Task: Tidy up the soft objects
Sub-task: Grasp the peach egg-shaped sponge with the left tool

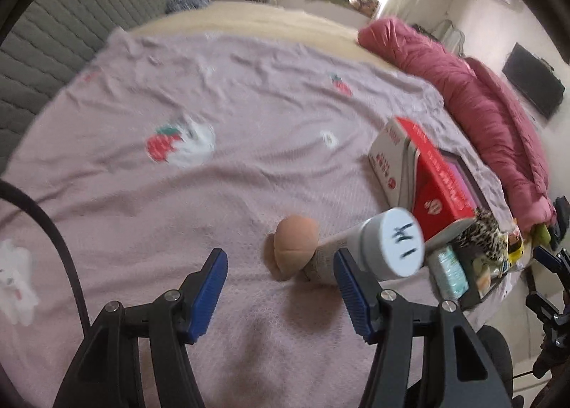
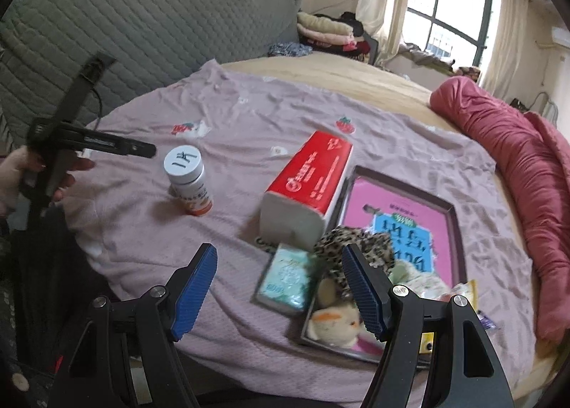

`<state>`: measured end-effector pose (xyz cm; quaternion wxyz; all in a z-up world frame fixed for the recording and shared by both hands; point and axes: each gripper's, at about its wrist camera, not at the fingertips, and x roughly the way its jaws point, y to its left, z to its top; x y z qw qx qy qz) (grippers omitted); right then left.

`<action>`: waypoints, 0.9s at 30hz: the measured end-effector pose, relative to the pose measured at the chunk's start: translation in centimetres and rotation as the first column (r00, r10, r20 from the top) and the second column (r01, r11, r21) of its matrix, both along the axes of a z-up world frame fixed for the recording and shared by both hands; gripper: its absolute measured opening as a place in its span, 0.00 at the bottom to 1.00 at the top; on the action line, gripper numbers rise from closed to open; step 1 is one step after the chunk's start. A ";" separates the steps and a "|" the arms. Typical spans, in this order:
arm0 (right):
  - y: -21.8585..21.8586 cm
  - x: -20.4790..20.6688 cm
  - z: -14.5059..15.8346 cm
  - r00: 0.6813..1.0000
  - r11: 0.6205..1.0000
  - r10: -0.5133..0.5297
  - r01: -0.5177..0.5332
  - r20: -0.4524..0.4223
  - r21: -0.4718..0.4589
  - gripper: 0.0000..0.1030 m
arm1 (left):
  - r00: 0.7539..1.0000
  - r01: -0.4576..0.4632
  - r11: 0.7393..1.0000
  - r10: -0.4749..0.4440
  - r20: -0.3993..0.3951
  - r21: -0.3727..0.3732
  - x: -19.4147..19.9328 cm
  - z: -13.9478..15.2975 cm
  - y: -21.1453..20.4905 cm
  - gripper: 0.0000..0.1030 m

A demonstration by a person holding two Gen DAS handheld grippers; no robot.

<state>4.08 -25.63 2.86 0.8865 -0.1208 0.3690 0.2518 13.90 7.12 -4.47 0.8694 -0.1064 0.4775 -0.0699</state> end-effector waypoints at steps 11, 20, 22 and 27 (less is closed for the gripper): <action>0.8 1.7 -2.1 0.998 0.999 -0.001 -0.002 -0.065 -0.045 0.72 | 0.987 0.137 0.991 -0.136 -0.084 0.003 4.4 -4.7 -1.1 0.60; 3.5 3.5 -5.7 0.989 0.983 -0.007 -0.020 -0.146 -0.183 0.72 | 0.985 0.164 0.983 -0.168 -0.041 -0.080 5.1 -5.9 -1.0 0.45; 4.3 3.9 -6.5 0.985 0.980 -0.021 -0.014 -0.171 -0.200 0.72 | 0.984 0.171 0.981 -0.175 -0.035 -0.094 5.1 -5.9 -0.9 0.41; 5.7 5.5 -9.4 0.961 0.959 -0.130 0.059 -0.243 -0.279 0.72 | 0.980 0.194 0.974 -0.198 -0.024 -0.115 5.2 -6.0 -1.1 0.33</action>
